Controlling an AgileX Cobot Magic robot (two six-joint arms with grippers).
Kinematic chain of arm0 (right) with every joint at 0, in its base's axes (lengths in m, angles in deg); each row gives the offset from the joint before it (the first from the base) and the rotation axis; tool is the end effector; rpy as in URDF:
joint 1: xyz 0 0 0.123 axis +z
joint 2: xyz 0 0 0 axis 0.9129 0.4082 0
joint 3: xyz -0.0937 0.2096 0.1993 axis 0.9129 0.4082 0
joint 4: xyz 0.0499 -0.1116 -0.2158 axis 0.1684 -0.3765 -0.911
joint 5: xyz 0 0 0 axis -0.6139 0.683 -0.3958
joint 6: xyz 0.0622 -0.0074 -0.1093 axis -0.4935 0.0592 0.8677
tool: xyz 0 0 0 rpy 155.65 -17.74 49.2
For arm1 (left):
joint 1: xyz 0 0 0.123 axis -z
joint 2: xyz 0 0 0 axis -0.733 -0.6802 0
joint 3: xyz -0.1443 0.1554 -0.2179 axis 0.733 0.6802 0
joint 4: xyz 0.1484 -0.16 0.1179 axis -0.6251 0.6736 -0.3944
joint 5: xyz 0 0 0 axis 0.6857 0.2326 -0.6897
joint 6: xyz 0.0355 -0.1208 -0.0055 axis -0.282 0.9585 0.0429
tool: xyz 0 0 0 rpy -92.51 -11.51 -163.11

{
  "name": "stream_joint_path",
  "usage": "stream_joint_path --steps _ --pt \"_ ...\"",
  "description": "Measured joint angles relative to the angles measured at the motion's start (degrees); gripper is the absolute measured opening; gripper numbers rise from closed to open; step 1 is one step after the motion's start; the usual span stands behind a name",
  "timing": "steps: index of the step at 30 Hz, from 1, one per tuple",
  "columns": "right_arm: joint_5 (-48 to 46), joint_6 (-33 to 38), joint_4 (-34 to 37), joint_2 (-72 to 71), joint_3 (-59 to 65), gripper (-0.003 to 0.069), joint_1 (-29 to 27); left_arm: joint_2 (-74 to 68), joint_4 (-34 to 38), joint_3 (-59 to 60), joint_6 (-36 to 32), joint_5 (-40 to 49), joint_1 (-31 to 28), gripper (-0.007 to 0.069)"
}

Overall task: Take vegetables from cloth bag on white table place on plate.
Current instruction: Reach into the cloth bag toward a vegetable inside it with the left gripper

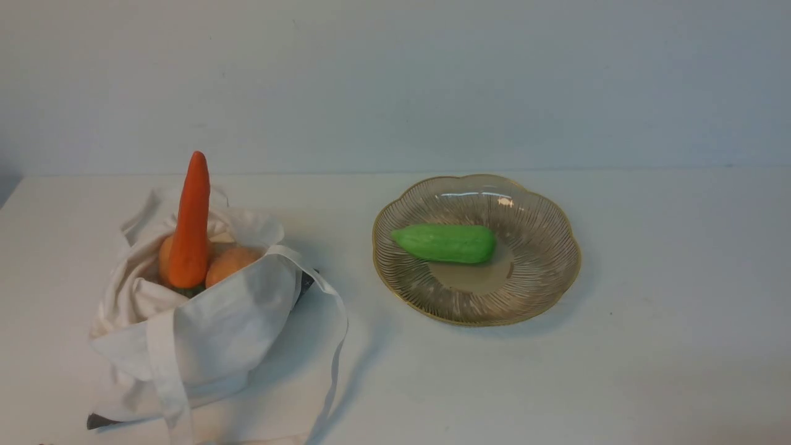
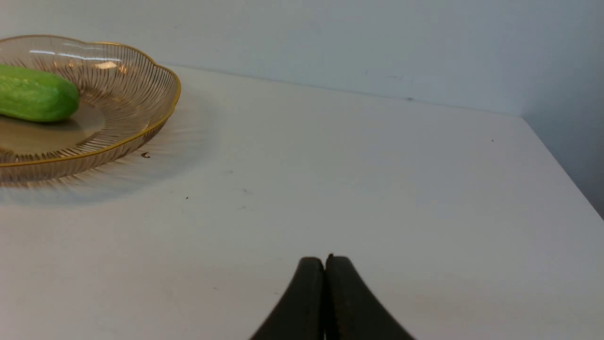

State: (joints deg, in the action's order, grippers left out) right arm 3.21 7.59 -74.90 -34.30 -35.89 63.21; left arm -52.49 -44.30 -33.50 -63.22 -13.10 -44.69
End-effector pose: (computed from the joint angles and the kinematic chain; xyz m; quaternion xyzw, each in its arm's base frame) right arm 0.0617 -0.0040 0.1599 -0.0362 0.8113 -0.0587 0.5805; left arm 0.0616 -0.0065 0.1579 0.0358 0.8133 -0.0176 0.5805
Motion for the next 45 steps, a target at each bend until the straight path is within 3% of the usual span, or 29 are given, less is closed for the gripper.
stream_joint_path --steps 15,17,20,21,24,27,30,33,34,36,40,45 --pt "0.0 0.0 0.0 0.0 0.0 -0.0015 0.0 0.0 1.8 0.2 0.6 -1.7 0.0 -0.0005" --pt "0.0 0.0 0.0 0.0 0.0 -0.0015 0.0 0.0 6.0 0.3 2.7 -4.6 0.0 -0.0005" --pt "0.0 0.0 0.0 0.0 0.0 -0.0015 0.0 0.0 20.1 0.3 8.6 -13.9 0.0 -0.0005" --pt "0.0 0.0 0.0 0.0 0.0 -0.0015 0.0 0.0 20.9 0.3 8.8 -14.5 0.0 -0.0005" --pt "0.0 0.0 0.0 0.0 0.0 -0.0015 0.0 0.0 32.2 0.3 10.5 -26.1 0.0 -0.0005" --pt "0.0 0.0 0.0 0.0 0.0 -0.0015 0.0 0.0 36.2 -0.4 10.3 -36.2 0.0 -0.0005" --pt "0.0 0.0 0.0 0.0 0.0 -0.0015 0.0 -0.2 34.4 -4.6 9.1 -38.3 0.1 -0.0005" --pt "0.0 0.0 0.0 0.0 0.0 -0.0015 0.0 -5.1 27.1 -13.4 7.6 -32.8 0.2 -0.0005" --pt "0.0 0.0 0.0 0.0 0.0 -0.0015 0.0 -10.1 22.3 -18.6 7.3 -25.2 0.4 -0.0005" --pt "0.0 0.0 0.0 0.0 0.0 -0.0015 0.0 -13.9 19.7 -21.8 7.2 -20.3 0.4 -0.0005" --pt "0.0 -0.1 0.0 0.0 0.0 -0.0015 0.0 -34.4 9.3 -35.7 3.3 1.3 0.4 -0.0005" --pt "0.0 -0.1 0.0 0.0 0.0 -0.0015 0.0 -52.0 5.3 -46.1 -4.1 10.9 0.4 -0.0005"
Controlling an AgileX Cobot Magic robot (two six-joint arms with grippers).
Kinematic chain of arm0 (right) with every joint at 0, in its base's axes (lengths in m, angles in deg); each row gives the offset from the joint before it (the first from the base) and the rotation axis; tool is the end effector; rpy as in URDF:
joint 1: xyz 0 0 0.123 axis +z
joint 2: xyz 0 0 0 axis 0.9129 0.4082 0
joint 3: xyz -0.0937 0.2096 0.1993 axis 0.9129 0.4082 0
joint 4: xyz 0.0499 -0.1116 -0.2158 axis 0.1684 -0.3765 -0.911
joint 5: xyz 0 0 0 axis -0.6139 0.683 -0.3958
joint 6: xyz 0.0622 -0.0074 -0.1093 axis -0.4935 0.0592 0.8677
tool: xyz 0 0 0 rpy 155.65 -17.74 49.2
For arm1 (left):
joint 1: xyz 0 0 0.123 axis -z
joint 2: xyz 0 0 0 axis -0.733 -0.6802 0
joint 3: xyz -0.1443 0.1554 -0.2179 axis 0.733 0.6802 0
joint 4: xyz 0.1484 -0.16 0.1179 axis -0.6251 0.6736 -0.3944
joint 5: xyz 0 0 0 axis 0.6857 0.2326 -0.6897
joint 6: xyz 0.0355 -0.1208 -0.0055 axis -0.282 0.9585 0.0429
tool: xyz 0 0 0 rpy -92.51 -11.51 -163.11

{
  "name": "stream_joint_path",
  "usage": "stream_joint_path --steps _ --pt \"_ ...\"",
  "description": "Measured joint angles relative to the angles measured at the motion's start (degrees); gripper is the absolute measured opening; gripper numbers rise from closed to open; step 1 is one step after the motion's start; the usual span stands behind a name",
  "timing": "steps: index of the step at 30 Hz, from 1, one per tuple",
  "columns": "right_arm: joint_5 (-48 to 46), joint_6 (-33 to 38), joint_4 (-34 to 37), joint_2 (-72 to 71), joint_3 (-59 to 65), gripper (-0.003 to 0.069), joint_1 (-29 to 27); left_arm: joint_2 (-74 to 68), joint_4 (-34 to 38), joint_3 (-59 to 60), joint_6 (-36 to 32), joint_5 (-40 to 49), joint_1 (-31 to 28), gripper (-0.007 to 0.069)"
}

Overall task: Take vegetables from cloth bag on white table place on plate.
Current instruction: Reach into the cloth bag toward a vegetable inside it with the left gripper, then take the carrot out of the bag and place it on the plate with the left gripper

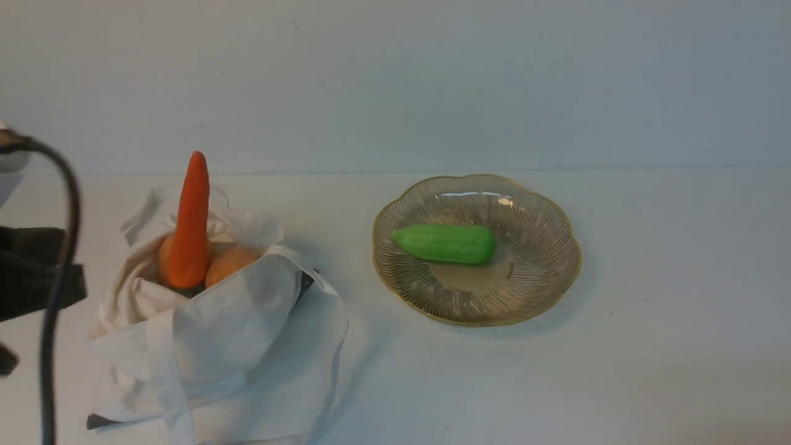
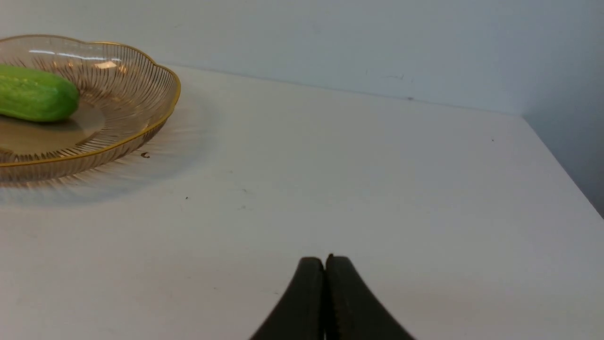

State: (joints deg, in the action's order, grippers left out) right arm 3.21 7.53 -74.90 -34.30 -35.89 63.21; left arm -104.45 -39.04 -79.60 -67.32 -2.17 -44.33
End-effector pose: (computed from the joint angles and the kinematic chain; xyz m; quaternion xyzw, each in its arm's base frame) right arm 0.0617 -0.0040 0.1599 -0.0358 0.8114 -0.0584 0.5805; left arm 0.1908 -0.0213 0.3251 0.0548 0.8865 -0.0469 0.4570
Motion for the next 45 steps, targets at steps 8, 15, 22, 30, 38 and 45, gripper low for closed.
stream_joint_path --steps 8,15,22,30,38,45 --pt "0.0 0.0 0.0 0.0 0.0 -0.0015 0.0 -15.9 2.6 -10.9 -12.1 0.4 0.1 0.0021" --pt "0.0 0.0 0.0 0.0 0.0 -0.0015 0.0 -28.4 6.2 -16.5 -17.0 -2.9 0.1 0.0284" --pt "0.0 0.0 0.0 0.0 0.0 -0.0015 0.0 -39.3 6.4 -20.4 -17.4 -5.4 0.1 0.0598" --pt "0.0 0.0 0.0 0.0 0.0 -0.0015 0.0 -43.5 7.6 -21.2 -17.4 -9.0 2.0 0.0501" --pt "0.0 0.0 0.0 0.0 0.0 -0.0015 0.0 -40.1 6.9 -21.2 -19.7 -9.2 6.4 0.02" --pt "0.0 0.0 0.0 0.0 0.0 -0.0015 0.0 -33.2 6.6 -24.6 -24.2 -12.1 15.2 0.02"
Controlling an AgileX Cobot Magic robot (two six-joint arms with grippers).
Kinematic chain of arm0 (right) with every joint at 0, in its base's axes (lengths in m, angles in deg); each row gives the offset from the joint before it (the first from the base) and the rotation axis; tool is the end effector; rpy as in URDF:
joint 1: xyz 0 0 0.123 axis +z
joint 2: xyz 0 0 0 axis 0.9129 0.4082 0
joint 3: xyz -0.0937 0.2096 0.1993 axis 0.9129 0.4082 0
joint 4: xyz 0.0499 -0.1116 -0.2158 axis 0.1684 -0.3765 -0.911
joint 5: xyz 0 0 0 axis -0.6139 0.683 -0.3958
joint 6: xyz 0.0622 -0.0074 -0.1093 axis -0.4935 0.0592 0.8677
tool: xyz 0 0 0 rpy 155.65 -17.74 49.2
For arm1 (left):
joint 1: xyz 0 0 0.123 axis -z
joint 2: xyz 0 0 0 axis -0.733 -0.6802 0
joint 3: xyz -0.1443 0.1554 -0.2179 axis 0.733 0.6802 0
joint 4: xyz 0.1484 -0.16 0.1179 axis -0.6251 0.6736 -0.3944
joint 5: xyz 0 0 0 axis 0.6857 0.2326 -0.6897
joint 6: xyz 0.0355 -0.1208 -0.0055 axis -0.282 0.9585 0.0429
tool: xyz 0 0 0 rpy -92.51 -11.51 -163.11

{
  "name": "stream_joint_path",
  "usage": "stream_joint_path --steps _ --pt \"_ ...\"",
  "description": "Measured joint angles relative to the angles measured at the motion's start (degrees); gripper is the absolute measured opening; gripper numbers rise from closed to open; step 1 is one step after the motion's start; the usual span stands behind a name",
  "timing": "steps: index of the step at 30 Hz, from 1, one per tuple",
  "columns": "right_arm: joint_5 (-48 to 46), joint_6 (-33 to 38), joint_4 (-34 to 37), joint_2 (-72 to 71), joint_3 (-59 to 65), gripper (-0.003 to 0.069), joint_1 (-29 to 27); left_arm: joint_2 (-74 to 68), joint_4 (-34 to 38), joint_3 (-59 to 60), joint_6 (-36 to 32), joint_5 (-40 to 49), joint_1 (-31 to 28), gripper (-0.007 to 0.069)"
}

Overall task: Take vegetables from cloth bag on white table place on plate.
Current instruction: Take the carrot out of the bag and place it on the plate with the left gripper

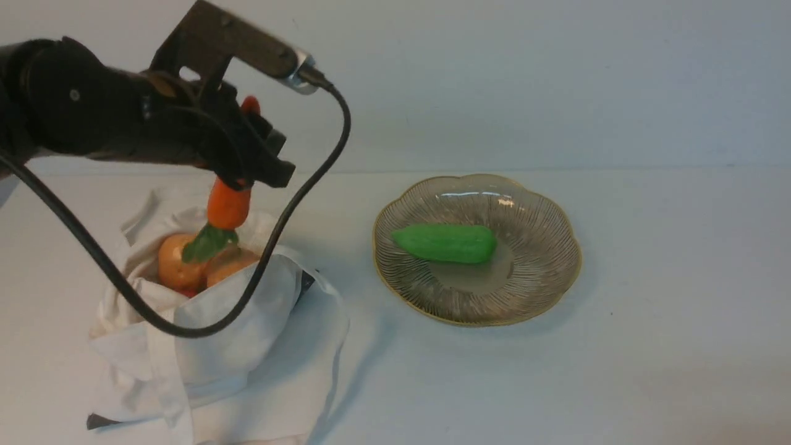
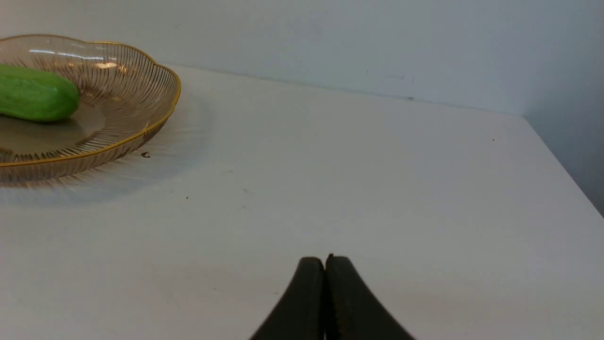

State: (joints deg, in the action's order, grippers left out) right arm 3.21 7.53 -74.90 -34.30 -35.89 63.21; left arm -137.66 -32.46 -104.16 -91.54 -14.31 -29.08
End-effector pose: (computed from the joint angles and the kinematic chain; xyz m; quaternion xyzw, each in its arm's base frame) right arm 0.0617 -0.0040 0.1599 -0.0358 0.8114 -0.0584 0.5805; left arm 0.3417 -0.1254 0.3391 0.2986 0.8192 -0.0433 0.4877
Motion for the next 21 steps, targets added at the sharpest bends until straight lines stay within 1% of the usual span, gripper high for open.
stream_joint_path --steps 1,2,5,9,10,16,21 --pt "0.0 0.0 0.0 0.0 0.0 -0.0015 0.0 0.1 0.0 -0.2 0.0 0.0 0.3 0.02" --pt "0.0 0.0 0.0 0.0 0.0 -0.0015 0.0 0.2 0.5 -2.5 0.0 0.0 3.3 0.02" --pt "0.0 0.0 0.0 0.0 0.0 -0.0015 0.0 -0.6 1.0 -4.6 0.0 -0.3 6.7 0.02" --pt "0.0 0.0 0.0 0.0 0.0 -0.0015 0.0 -4.8 1.6 -7.8 -0.1 -3.8 12.5 0.02" --pt "0.0 0.0 0.0 0.0 0.0 -0.0015 0.0 -8.2 1.7 -8.7 -0.1 -5.3 14.6 0.02" --pt "0.0 0.0 0.0 0.0 0.0 -0.0015 0.0 -20.0 1.7 -9.2 -0.4 -9.6 18.6 0.02" --pt "0.0 0.0 0.0 0.0 0.0 -0.0015 0.0 -25.9 1.6 -9.2 -1.0 -13.7 19.6 0.02"
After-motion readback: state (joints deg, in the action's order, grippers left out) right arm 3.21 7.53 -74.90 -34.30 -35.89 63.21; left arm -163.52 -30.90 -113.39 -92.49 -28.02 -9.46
